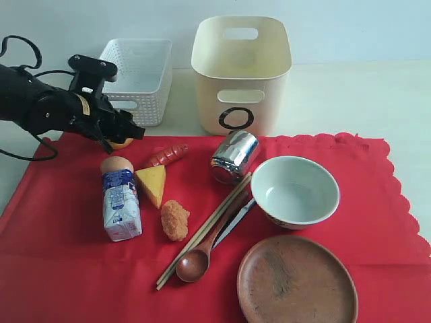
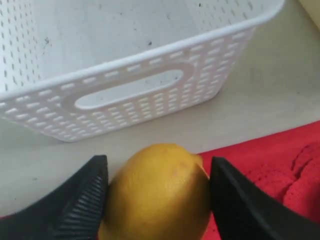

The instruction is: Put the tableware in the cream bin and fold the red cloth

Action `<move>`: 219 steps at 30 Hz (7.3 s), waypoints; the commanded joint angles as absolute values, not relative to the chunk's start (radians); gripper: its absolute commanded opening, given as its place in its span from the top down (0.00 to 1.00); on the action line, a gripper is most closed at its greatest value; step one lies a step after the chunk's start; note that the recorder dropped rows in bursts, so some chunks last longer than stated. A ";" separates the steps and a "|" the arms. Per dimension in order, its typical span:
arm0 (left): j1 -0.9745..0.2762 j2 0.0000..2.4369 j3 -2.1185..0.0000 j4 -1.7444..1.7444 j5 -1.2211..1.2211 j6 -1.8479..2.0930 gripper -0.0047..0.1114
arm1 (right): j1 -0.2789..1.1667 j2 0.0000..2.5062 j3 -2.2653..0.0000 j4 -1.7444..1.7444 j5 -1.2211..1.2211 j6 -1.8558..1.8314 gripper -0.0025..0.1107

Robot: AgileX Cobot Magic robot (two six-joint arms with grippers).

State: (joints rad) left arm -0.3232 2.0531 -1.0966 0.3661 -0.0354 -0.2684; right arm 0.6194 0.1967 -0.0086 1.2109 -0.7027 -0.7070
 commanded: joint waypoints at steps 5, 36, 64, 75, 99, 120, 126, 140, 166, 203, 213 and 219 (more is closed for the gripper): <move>-0.326 1.895 -1.156 0.338 0.127 -0.266 0.96 | 0.617 0.194 -0.005 1.201 -0.706 -0.706 0.98; -0.324 2.223 -1.445 0.325 -0.174 -0.353 0.48 | 0.617 0.194 -0.005 1.201 -0.706 -0.706 0.98; -0.369 1.533 -1.296 0.115 0.694 -0.102 0.96 | 0.617 0.194 -0.005 1.201 -0.706 -0.706 0.98; -0.505 1.375 -0.977 -0.046 0.747 -0.065 0.96 | 0.617 0.194 -0.005 1.201 -0.706 -0.706 0.98; -0.505 1.822 -0.850 -0.124 0.362 -0.082 0.15 | 0.617 0.194 -0.005 1.201 -0.706 -0.706 0.98; -0.505 1.793 -0.940 -0.121 0.540 -0.080 0.96 | 0.617 0.194 -0.005 1.201 -0.706 -0.706 0.98; -0.505 1.701 -1.069 -0.119 0.681 -0.080 0.96 | 0.617 0.194 -0.005 1.201 -0.706 -0.706 0.98; -0.485 1.644 -1.248 0.169 0.241 -0.007 0.96 | 0.617 0.194 -0.005 1.201 -0.706 -0.706 0.98; -0.264 2.144 -1.301 0.164 -0.438 -0.115 0.96 | 0.617 0.194 -0.005 1.201 -0.706 -0.706 0.98; -0.302 1.884 -1.352 0.168 0.212 -0.180 0.59 | 0.617 0.194 -0.005 1.201 -0.706 -0.706 0.98; -0.482 1.691 -1.352 0.170 0.539 -0.156 0.95 | 0.617 0.194 -0.005 1.201 -0.706 -0.706 0.98; -0.533 1.649 -1.273 0.164 0.661 -0.169 0.95 | 0.617 0.194 -0.005 1.201 -0.706 -0.706 0.98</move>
State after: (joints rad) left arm -0.5280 1.6735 -1.3071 0.1678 0.6557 -0.1536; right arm 0.6194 0.1967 -0.0086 1.2109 -0.7027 -0.7033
